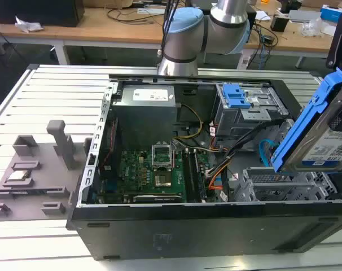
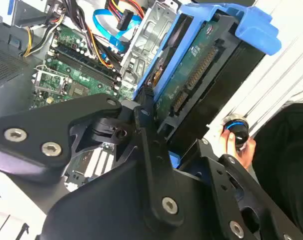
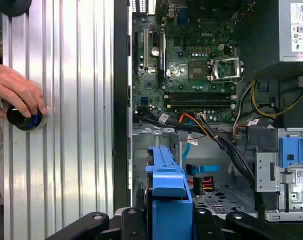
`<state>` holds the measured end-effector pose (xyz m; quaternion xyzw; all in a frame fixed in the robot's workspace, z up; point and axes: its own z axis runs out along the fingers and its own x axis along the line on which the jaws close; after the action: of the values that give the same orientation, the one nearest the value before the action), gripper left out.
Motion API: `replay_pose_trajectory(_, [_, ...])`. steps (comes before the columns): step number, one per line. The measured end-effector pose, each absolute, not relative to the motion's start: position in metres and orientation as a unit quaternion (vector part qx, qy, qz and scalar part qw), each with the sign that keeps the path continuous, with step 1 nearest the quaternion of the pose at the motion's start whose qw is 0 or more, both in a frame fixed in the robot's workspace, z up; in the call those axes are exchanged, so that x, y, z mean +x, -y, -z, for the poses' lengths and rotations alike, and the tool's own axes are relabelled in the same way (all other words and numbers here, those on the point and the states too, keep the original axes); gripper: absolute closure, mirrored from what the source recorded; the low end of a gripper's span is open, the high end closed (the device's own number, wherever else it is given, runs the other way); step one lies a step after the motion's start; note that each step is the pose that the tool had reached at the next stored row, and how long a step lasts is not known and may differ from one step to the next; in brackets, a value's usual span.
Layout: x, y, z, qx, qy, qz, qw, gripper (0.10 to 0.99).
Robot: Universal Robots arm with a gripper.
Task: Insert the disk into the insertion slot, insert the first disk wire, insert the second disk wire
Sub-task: 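Insert the disk into the insertion slot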
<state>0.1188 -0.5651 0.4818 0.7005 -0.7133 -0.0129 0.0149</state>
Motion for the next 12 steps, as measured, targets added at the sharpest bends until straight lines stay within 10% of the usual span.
replay_pose_trajectory(12, [0.109,0.56,-0.457,0.701,0.713,0.013,0.015,0.725])
